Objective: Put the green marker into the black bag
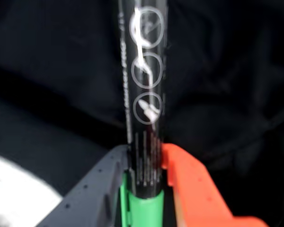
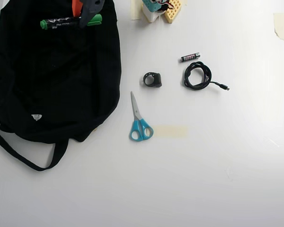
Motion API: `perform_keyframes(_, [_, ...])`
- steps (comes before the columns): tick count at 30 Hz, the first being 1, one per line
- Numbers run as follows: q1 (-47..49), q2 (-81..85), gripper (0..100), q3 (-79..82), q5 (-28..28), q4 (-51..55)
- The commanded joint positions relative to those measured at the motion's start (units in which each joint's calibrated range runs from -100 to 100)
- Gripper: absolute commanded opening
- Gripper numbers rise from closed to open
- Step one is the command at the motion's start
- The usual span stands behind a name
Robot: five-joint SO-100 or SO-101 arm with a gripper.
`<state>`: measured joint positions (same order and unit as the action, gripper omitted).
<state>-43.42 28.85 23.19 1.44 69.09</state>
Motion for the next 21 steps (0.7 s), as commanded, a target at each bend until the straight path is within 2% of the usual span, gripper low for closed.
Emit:
perform_keyframes(1, [-3.02,-7.11,2,-0.1,2.96,-8.19])
perform_keyframes(4, [-5.49,-18.39,2,-1.09,3.54,-18.61])
perform_keyframes(8, [-10.35,-25.53,3,-1.09,3.96,-25.42])
perform_keyframes(11, [-11.92,-25.86,3,-1.09,3.91,-25.42])
perform_keyframes(14, [-10.58,-25.78,18,-1.0,3.96,-24.55])
perform_keyframes(19, [-7.44,-24.53,18,-1.0,5.06,-23.18])
perform_keyframes(21, [-2.42,-24.45,18,-1.09,4.85,-21.11])
